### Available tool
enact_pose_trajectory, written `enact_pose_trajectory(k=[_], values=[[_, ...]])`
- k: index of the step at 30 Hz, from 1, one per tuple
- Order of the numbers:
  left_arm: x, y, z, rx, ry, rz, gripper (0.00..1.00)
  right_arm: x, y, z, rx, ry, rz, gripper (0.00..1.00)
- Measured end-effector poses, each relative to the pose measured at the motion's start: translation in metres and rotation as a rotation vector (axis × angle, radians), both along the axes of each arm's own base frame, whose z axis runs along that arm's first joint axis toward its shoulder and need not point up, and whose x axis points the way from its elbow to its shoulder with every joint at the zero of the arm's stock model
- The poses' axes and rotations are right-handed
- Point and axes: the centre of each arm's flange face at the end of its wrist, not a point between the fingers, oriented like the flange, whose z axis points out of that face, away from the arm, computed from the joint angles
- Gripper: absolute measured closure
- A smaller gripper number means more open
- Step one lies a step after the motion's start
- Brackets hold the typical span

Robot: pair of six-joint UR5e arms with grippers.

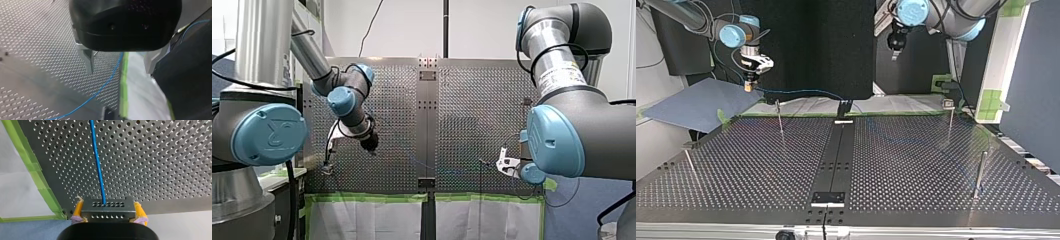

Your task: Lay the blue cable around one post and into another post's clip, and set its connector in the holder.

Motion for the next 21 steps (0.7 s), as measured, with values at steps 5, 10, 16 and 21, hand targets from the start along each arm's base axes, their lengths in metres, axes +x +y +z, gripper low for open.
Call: enact_pose_trajectory(k=[5,10,16,21], values=[[-0.019,-0.005,-0.015,-0.026,0.022,-0.019,0.0,0.001,0.001,0.0,-0.001,0.001,0.003,0.73],[-0.037,-0.01,-0.033,-0.042,0.049,-0.031,0.0,0.003,0.001,0.0,-0.004,-0.002,0.007,0.73],[-0.034,-0.032,-0.039,-0.08,0.037,-0.1,0.0,0.004,0.001,0.0,-0.003,-0.002,0.01,0.73],[-0.028,-0.055,-0.042,-0.117,0.017,-0.173,0.0,0.005,0.001,0.0,-0.004,0.0,0.012,0.73]])
